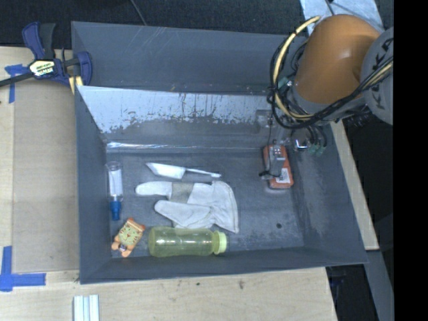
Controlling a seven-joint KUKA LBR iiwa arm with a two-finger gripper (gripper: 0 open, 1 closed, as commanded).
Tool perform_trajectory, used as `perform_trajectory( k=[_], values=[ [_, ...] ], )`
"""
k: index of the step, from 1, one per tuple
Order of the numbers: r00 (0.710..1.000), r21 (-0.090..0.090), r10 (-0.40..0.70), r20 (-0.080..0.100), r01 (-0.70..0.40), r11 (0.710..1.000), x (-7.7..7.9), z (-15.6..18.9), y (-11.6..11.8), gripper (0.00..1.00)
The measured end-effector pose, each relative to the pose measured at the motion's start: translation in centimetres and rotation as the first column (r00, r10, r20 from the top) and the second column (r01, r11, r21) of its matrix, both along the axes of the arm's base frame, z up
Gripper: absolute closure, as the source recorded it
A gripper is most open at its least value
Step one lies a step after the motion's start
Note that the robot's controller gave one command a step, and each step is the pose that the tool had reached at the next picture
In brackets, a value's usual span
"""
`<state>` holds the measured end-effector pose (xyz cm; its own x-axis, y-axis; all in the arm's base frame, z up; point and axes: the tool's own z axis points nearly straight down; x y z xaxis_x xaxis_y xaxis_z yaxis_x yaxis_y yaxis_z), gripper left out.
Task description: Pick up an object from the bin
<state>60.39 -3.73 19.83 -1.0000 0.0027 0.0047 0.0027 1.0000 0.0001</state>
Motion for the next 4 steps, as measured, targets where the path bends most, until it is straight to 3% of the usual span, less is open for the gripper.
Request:
perform_trajectory(
  k=[1,2,3,4],
  values=[
    [1.000,-0.001,0.001,0.009,-0.001,1.000,0.2,0.5,0.0,0.00],
    [1.000,-0.001,0.020,0.013,-0.020,1.000,1.4,-6.5,3.7,0.00],
    [0.998,0.003,-0.062,0.010,0.062,0.998,2.1,-5.2,10.3,0.00],
    [0.999,0.000,-0.033,0.008,0.033,0.999,0.9,-7.1,9.8,0.00]
  ],
)
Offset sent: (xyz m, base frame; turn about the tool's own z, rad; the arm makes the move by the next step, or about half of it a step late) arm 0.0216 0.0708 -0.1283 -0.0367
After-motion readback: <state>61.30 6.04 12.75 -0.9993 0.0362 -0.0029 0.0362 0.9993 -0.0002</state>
